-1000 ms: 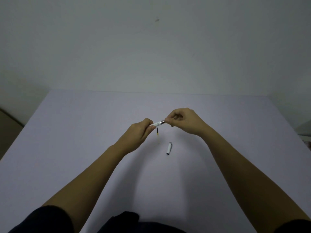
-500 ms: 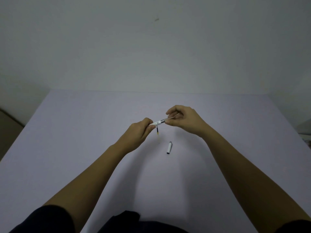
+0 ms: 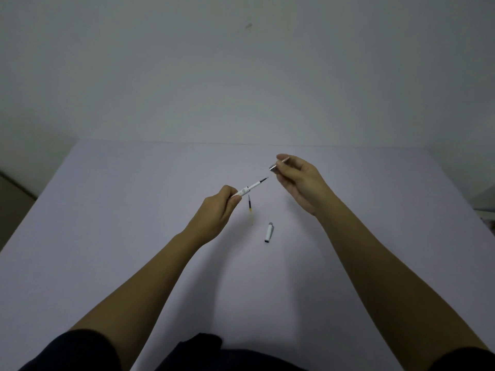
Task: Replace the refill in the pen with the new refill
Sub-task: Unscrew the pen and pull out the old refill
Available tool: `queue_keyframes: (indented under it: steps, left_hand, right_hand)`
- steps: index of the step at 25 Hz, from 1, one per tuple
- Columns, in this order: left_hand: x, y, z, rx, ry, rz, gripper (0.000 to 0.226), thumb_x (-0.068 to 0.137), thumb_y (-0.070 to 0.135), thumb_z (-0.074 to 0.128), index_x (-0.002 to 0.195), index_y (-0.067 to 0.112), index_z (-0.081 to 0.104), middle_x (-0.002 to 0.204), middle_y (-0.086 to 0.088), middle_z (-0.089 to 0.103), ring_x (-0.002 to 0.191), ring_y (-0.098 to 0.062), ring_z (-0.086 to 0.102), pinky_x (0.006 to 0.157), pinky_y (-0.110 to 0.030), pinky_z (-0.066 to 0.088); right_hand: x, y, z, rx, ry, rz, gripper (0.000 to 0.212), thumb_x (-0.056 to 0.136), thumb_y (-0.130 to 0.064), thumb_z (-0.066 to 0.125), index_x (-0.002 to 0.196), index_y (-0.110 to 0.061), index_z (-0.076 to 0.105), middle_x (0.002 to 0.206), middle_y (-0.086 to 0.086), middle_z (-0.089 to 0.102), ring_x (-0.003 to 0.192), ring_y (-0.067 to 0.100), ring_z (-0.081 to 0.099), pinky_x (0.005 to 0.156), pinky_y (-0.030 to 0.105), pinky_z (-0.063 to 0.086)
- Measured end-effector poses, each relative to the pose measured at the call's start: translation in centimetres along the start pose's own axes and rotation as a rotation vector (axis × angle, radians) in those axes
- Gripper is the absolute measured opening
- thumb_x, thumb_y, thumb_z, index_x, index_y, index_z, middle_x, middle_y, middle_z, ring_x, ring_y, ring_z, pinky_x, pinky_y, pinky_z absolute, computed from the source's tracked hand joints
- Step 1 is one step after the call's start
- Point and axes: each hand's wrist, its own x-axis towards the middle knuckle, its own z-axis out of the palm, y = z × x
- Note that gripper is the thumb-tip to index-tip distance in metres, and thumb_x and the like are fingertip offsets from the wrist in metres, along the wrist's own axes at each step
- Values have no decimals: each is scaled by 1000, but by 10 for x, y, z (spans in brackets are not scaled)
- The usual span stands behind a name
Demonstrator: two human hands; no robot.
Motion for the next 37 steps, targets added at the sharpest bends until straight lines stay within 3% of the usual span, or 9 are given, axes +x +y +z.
queue_keyframes:
  steps: [4, 7, 11, 13, 18, 24, 29, 33, 37]
  left_hand:
    - [-8, -15, 13, -35, -1, -90, 17, 98, 38, 34, 84, 30, 42, 61, 6, 45, 50, -9, 36, 48, -24, 30]
    - [2, -27, 21, -57, 2, -158, 19, 98, 37, 35, 84, 28, 43, 61, 6, 46, 49, -9, 36, 48, -23, 31]
    - [3, -24, 19, -64, 23, -157, 19, 98, 36, 35, 85, 24, 44, 61, 6, 47, 50, -10, 37, 47, -23, 31]
    - [7, -20, 17, -65, 25, -156, 20, 98, 36, 35, 85, 24, 44, 61, 6, 46, 49, -9, 36, 47, -21, 31]
    - [17, -13, 14, -84, 35, -151, 21, 98, 37, 36, 84, 25, 44, 59, 7, 45, 48, -8, 35, 45, -17, 31]
    - [20, -16, 14, -88, 32, -160, 20, 98, 35, 36, 85, 22, 44, 60, 7, 45, 50, -10, 36, 47, -23, 30]
    - [16, -15, 14, -81, 29, -152, 20, 98, 35, 36, 85, 22, 44, 58, 8, 43, 49, -9, 35, 47, -23, 29]
    - [14, -14, 13, -93, 33, -147, 20, 98, 36, 36, 84, 23, 44, 58, 8, 43, 49, -9, 34, 47, -23, 29]
    - [16, -10, 14, -98, 49, -143, 21, 98, 37, 35, 83, 24, 43, 58, 7, 43, 47, -7, 33, 46, -22, 28]
  right_hand:
    - [9, 26, -20, 237, 204, 28, 12, 88, -6, 59, 96, -14, 62, 72, -7, 72, 75, 2, 68, 70, 10, 53]
    - [24, 61, -33, -1, 322, 144, 14, 83, -7, 65, 98, -6, 64, 71, -3, 71, 74, 6, 64, 66, 12, 53]
    - [7, 119, -40, -441, 482, 267, 29, 77, -13, 73, 103, -2, 67, 89, 8, 69, 79, 16, 61, 80, 26, 50]
    - [0, 136, -42, -612, 484, 268, 28, 75, -17, 75, 99, -6, 68, 91, 10, 71, 81, 18, 64, 79, 26, 48]
    - [2, 152, -46, -756, 504, 287, 26, 76, -15, 74, 98, -2, 68, 97, 17, 73, 92, 28, 68, 84, 34, 51]
    - [5, 162, -48, -809, 474, 314, 27, 78, -14, 72, 102, -4, 67, 100, 14, 72, 96, 26, 65, 78, 26, 45]
    - [4, 164, -48, -827, 461, 301, 27, 79, -16, 71, 103, -3, 67, 103, 16, 71, 99, 27, 64, 86, 32, 48]
    - [6, 151, -46, -829, 480, 267, 28, 82, -20, 68, 104, -4, 66, 104, 16, 70, 99, 27, 63, 82, 25, 43]
    - [14, 114, -23, -725, 486, 70, 18, 84, -20, 65, 98, -10, 69, 95, 11, 72, 88, 22, 66, 69, 10, 43]
